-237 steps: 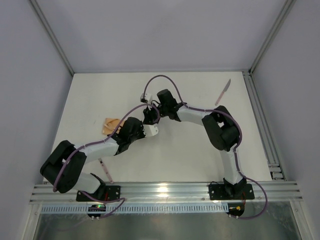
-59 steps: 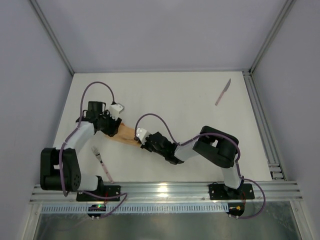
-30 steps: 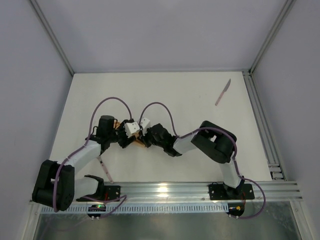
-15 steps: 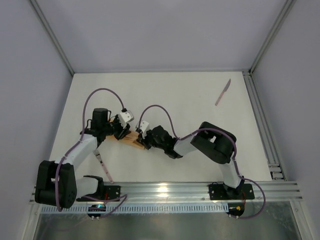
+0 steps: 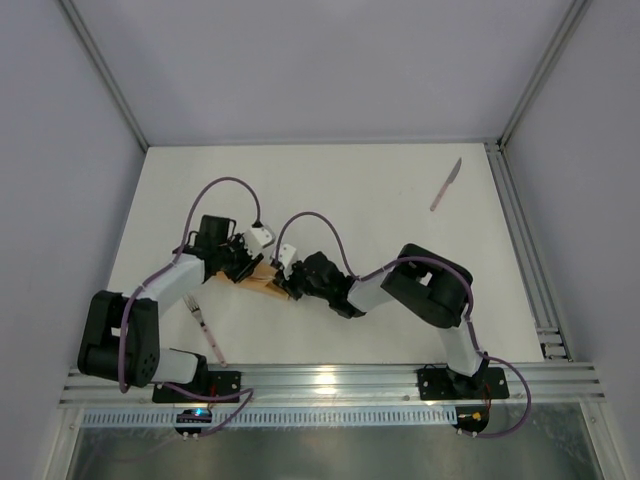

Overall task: Fold the napkin into a case and place the utensils inside
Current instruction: Stuff the top corner of the smaller-rectangle-folded napkin into the folded napkin, then pick up the smaller rectangle-folded napkin from the center of the board.

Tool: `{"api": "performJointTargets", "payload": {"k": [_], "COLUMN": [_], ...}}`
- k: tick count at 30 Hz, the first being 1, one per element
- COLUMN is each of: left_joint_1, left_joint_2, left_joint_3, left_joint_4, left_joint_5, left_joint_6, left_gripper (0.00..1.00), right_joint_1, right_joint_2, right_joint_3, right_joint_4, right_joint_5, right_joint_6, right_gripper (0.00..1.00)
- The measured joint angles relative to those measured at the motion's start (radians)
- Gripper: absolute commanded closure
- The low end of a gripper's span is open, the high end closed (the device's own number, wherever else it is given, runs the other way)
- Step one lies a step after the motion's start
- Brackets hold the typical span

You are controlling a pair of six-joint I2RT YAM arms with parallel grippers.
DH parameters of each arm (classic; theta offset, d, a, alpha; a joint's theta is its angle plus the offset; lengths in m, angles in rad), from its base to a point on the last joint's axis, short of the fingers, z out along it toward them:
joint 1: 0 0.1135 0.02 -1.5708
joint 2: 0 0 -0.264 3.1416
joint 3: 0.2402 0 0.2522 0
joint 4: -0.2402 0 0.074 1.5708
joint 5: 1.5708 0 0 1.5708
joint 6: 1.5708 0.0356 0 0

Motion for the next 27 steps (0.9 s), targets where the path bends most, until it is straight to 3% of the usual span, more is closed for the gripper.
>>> {"api": "performJointTargets", "payload": {"k": [2, 6, 10, 14, 21, 27], "left_joint_1": [-0.004, -0.005, -0.01, -0.011, -0.012, -0.017], "left_joint_2": [0.006, 0.048, 0.05, 0.05, 0.032, 0.002], "left_joint_3": [0.008, 0.01, 0.013, 0.013, -0.006, -0.037], "left_joint_4": [-0.032, -0.08, -0.08, -0.08, -0.07, -0.043], "left_joint_5": [-0.029, -0.064, -0.08, -0.085, -0.094, -0.109], "left_joint_6": [0.029, 0.077, 0.103, 0.112, 0.142, 0.159], "left_gripper": [0.62, 0.62, 0.62, 0.62, 0.59, 0.58], "right_joint_1": [0.0, 0.0, 0.002, 0.002, -0.005, -0.159], "right_joint_2": [-0.001, -0.003, -0.046, -0.126, -0.343, -0.392], "right_joint_3": [0.0, 0.0, -0.009, -0.034, -0.091, -0.079], "right_joint_4": [-0.005, -0.022, -0.076, -0.139, -0.25, -0.22], "right_joint_5": [-0.005, -0.018, -0.027, -0.04, -0.099, -0.236], "right_joint_6": [-0.007, -0.028, -0.064, -0.113, -0.159, 0.047], "right_gripper": [0.8, 0.5, 0.34, 0.28, 0.26, 0.29]}}
